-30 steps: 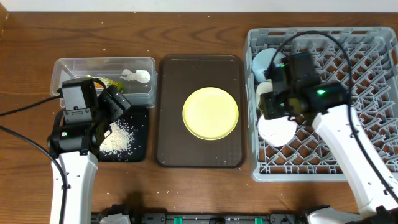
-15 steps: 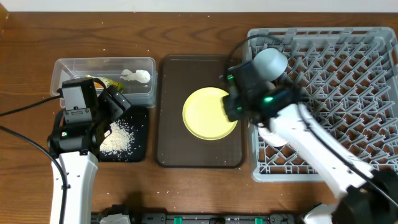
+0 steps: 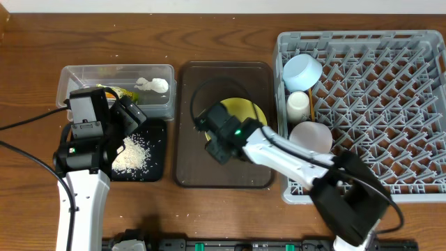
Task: Sort waste into correct bins and load items into the dishwasher rack
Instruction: 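Move the right gripper back to the yellow plate on the tray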
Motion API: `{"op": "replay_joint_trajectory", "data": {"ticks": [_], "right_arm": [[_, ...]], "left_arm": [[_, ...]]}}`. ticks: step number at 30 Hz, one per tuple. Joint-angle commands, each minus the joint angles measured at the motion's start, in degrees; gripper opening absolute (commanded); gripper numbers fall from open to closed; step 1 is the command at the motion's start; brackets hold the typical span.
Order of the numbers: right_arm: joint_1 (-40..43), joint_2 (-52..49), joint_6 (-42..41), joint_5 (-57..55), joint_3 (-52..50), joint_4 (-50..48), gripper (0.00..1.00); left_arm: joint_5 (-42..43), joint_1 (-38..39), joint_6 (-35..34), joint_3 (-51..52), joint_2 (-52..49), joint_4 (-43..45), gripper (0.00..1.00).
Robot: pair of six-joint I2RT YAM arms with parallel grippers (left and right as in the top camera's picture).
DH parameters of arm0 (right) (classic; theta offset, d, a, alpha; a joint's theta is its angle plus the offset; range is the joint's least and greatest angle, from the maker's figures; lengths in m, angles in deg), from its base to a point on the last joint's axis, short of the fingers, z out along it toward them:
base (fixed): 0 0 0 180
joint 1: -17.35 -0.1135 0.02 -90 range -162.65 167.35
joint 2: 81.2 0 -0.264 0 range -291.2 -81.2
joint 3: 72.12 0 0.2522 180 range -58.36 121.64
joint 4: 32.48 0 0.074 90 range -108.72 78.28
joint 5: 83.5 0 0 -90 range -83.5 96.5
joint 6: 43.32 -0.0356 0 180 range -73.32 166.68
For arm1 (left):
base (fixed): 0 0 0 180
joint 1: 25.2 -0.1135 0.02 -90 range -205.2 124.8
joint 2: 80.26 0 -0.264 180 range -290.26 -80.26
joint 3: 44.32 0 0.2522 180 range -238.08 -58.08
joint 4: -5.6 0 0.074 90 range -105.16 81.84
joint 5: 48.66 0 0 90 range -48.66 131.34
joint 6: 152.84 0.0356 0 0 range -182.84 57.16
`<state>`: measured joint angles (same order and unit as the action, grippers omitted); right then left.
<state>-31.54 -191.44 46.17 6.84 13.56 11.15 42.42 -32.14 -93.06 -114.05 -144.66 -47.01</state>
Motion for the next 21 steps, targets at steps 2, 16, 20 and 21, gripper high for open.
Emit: {"op": "replay_joint_trajectory", "data": {"ticks": [2,16,20,21], "right_arm": [[-1.2,-1.5,1.9,-1.5,-0.4,-0.3,0.4],[-2.7,-1.3,5.5,2.7,0.1,-0.4,0.28],[-3.6,-1.3,5.5,7.0,0.7,-1.0,0.37],[-3.8,-1.3,5.5,8.5,0.7,-1.4,0.37]], "left_arm": [[-0.7,-0.2,-0.5,-0.6,-0.1,-0.1,0.96],[-0.7,-0.2,-0.5,-0.6,-0.1,-0.2,0.96],[-0.7,-0.2,-0.5,-0.6,-0.1,-0.2,0.96],[-0.7,-0.2,-0.5,-0.6,-0.1,-0.1,0.96]]}}
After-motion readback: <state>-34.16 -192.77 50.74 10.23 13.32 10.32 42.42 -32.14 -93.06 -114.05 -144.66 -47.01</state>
